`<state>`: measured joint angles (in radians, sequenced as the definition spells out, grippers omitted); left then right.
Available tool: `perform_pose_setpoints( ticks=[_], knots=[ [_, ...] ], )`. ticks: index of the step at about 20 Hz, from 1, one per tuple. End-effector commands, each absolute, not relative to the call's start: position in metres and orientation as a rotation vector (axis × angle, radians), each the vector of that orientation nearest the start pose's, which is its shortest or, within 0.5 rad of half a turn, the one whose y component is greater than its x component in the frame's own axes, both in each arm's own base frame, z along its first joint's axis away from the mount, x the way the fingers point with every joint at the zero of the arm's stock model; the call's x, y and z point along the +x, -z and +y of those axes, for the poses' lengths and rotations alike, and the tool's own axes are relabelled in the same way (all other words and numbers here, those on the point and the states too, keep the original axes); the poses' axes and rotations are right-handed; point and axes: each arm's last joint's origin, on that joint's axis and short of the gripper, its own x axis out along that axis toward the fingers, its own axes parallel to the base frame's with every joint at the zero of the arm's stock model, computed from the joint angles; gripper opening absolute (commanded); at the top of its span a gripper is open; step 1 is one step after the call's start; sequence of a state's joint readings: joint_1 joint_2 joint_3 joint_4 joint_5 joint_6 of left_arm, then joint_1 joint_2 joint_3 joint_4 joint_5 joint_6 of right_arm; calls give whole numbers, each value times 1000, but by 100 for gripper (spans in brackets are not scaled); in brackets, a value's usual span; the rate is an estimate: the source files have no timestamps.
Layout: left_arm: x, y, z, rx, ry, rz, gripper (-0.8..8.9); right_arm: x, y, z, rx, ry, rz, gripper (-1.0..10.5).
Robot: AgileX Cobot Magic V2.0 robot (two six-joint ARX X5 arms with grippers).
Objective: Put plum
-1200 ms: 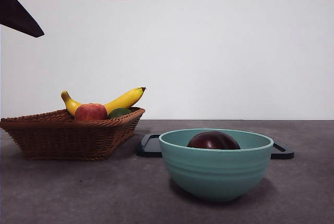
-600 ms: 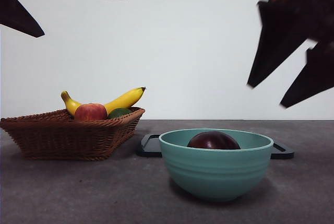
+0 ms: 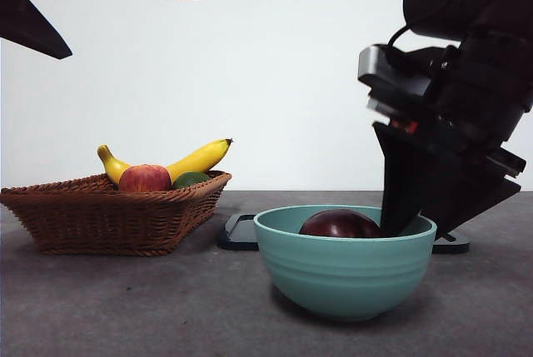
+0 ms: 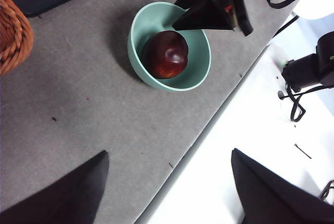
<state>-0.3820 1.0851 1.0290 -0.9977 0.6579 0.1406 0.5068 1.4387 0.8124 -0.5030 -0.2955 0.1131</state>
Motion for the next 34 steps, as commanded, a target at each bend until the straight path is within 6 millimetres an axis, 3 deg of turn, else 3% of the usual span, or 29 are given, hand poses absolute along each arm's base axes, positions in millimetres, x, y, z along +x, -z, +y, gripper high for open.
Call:
perform_pose_setpoints(
  ticks=[1,5,8,14,18,23,26,29,34],
  knots=[
    [171,-307,-89,-24,1030,994,373,226,-180,138,-28,-644,1186,100],
    [172,-308,-89,-21,1032,977,373,227,-181,140,-28,-652,1172,14],
    [173,-308,-90,-20,1033,969,373,227,-184,141,-6,-669,1169,14],
    [174,-309,-90,-18,1034,956,373,240,-220,146,22,-665,1083,13],
    [174,-309,-90,-18,1034,956,373,260,-247,141,27,-601,992,13],
    [174,-309,-90,-18,1034,957,373,308,-263,131,54,-533,950,13],
    [174,-309,-90,-18,1034,957,373,343,-257,129,64,-495,968,13],
    [174,-309,-90,-18,1034,957,373,370,-237,128,71,-468,1004,13],
    [174,-309,-90,-18,1034,957,373,386,-205,126,79,-449,1050,13]
  ],
)
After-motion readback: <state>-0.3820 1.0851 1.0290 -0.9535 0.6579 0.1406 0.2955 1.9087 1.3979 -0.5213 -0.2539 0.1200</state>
